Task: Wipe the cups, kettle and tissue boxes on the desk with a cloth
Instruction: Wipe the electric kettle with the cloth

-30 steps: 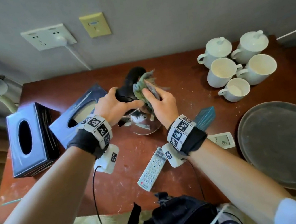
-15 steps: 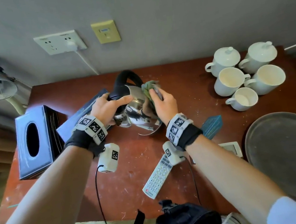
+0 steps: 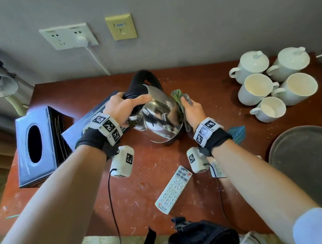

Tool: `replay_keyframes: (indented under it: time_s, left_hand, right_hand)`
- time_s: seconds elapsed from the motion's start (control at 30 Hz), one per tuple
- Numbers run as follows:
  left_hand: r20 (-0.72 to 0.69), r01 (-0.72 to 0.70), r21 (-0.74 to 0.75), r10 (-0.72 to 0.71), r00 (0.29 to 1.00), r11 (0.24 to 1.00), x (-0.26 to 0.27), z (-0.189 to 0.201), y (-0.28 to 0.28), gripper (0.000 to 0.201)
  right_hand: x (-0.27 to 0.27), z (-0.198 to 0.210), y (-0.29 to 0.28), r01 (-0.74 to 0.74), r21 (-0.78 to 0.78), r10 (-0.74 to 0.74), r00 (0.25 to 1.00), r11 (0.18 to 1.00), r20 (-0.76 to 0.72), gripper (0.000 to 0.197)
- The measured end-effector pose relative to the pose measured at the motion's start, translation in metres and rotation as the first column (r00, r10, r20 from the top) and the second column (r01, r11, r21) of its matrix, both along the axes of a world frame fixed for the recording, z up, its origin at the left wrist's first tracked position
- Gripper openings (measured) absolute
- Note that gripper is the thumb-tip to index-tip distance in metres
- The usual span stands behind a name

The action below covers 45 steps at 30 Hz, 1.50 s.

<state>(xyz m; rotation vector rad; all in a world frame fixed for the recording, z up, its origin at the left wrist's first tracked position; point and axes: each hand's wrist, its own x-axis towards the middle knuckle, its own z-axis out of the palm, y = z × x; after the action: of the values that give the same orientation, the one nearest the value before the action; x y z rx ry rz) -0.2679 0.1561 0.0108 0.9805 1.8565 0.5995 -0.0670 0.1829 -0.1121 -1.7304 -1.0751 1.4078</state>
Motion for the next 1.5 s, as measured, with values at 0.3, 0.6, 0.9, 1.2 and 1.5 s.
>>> replay_keyframes:
  time_s: [0.3, 0.6, 0.9, 1.2, 1.5]
  left_hand:
    - [0.027, -0.077, -0.024, 0.078, 0.997, 0.997, -0.015, -0.007, 0.003, 0.078]
    - [0.078, -0.068, 0.052, 0.064, 0.995, 0.996, -0.024, -0.016, -0.020, 0.039]
    - [-0.108, 0.070, 0.108, -0.058, 0.992, 0.992, -0.017, -0.023, -0.029, 0.115]
    - [-0.184, 0.082, 0.069, -0.069, 0.981, 0.994, -0.007, -0.017, -0.021, 0.112]
    - [-0.136, 0.074, 0.064, -0.065, 0.989, 0.995, 0.002, -0.013, -0.015, 0.102]
  right_hand:
    - [-0.019, 0.016, -0.064, -0.110, 0.342, 0.068, 0.989, 0.933, 0.131, 0.047]
    - [-0.036, 0.043, -0.017, -0.209, 0.262, 0.176, 0.974, 0.942, 0.145, 0.049]
    - [-0.038, 0.073, 0.018, -0.207, 0.003, 0.203, 0.963, 0.978, 0.179, 0.025]
    - [-0.057, 0.074, -0.027, -0.236, 0.442, 0.225, 0.971, 0.866, 0.078, 0.037]
    - [-0.022, 0.034, -0.026, 0.095, 0.110, -0.091, 0.995, 0.989, -0.042, 0.047]
